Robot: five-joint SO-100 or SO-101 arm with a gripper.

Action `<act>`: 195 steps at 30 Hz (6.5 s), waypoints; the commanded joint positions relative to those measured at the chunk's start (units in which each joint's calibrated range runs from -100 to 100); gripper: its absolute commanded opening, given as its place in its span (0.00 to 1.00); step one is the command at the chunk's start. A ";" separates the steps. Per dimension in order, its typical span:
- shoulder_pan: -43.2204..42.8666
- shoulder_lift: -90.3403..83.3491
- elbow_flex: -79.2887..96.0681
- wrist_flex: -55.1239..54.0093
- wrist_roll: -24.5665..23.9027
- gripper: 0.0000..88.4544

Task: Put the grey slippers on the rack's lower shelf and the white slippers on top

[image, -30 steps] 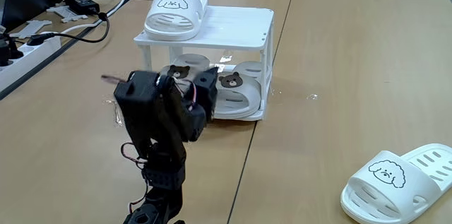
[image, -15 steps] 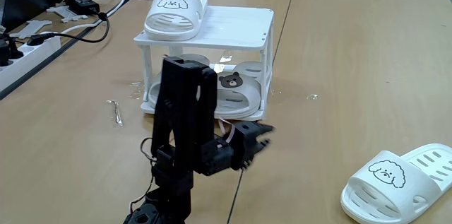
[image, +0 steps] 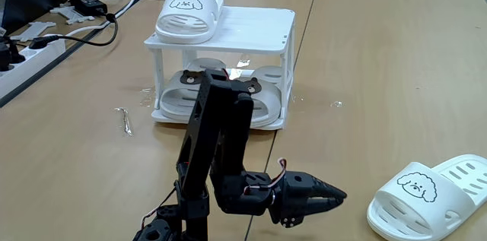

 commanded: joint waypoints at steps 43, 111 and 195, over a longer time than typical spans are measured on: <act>-7.75 30.67 -108.39 39.09 0.42 0.01; -51.92 7.95 -136.35 96.03 0.42 0.01; -53.31 -117.67 10.42 -16.82 0.42 0.01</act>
